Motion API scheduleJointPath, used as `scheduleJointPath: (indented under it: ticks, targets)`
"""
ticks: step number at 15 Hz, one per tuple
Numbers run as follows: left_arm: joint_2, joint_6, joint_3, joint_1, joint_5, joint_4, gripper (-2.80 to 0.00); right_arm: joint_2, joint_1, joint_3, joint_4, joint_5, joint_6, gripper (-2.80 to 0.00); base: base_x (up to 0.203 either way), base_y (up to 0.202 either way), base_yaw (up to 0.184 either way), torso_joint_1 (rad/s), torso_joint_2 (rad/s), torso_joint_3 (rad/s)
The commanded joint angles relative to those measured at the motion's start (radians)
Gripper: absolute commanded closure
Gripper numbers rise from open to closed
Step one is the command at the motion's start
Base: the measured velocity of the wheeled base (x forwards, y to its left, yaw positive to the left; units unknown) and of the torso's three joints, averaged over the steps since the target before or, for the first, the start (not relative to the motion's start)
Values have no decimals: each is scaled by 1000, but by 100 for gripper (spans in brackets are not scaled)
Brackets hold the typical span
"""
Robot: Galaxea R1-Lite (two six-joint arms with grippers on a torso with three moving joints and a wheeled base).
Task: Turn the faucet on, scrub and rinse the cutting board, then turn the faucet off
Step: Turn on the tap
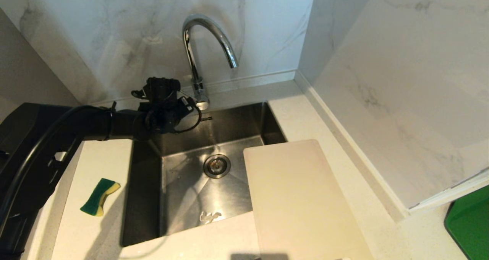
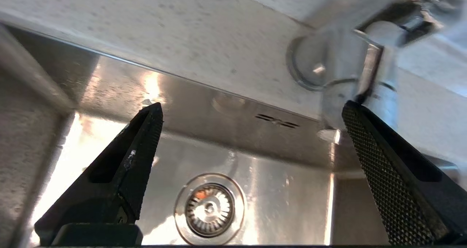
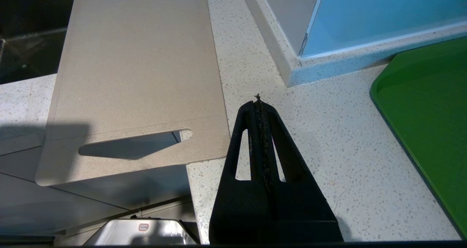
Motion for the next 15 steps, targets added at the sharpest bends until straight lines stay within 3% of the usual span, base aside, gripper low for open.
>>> scheduleJointPath:
  ticks: [1, 6, 9, 15]
  targets:
    - [-4, -25, -21, 0, 1, -13, -280, 1, 0, 0, 0, 0, 0, 0, 0, 0, 0, 0, 0, 0]
    - [-5, -41, -20, -30, -10, -12, -280, 0, 0, 0, 0, 0, 0, 0, 0, 0, 0, 0, 0, 0]
    - [-18, -124, -23, -34, -88, -12, -280, 0, 0, 0, 0, 0, 0, 0, 0, 0, 0, 0, 0, 0]
    - [2, -127, -26, -29, -90, -56, -280, 0, 0, 0, 0, 0, 0, 0, 0, 0, 0, 0, 0, 0]
